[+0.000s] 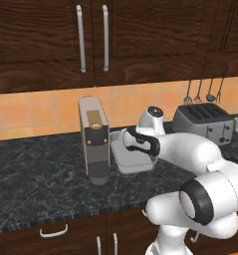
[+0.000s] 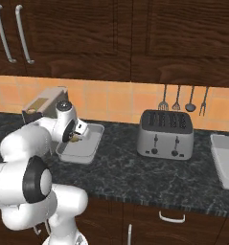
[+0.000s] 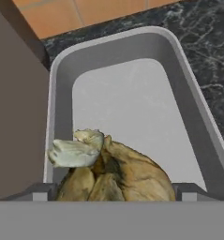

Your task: Place one onion and one fish in each tupperware on the nearby counter, to pack two identical lunches.

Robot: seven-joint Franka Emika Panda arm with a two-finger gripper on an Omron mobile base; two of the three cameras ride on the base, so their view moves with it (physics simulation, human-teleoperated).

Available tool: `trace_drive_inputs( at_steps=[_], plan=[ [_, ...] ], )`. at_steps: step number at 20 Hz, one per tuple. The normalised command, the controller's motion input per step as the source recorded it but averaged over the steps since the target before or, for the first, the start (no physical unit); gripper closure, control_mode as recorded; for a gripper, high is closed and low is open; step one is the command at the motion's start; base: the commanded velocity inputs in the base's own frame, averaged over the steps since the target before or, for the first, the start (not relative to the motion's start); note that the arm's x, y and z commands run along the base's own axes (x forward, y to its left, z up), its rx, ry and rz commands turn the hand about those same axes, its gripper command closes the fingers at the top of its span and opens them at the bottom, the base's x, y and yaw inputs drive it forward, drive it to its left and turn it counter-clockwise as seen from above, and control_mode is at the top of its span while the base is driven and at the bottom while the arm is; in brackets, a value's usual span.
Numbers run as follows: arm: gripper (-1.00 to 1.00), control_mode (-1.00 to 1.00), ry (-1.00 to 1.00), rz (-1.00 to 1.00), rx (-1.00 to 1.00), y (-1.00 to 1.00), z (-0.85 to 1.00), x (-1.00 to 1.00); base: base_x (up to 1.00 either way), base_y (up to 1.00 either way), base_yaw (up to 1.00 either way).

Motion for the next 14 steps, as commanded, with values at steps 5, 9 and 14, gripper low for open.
trace_drive_inputs(
  at_steps=[5,9,14],
  plan=[
    [1.0,-1.0,0.0,-0.02,-0.03,0.0,-0.5,0.66,0.0,0.0,0.0],
    [1.0,-1.0,0.02,-0.01,-0.01,-0.06,-0.49,0.39,0.0,0.0,0.0],
    [1.0,-1.0,0.02,-0.02,0.0,-0.22,-0.3,0.29,0.0,0.0,0.0]
  ],
)
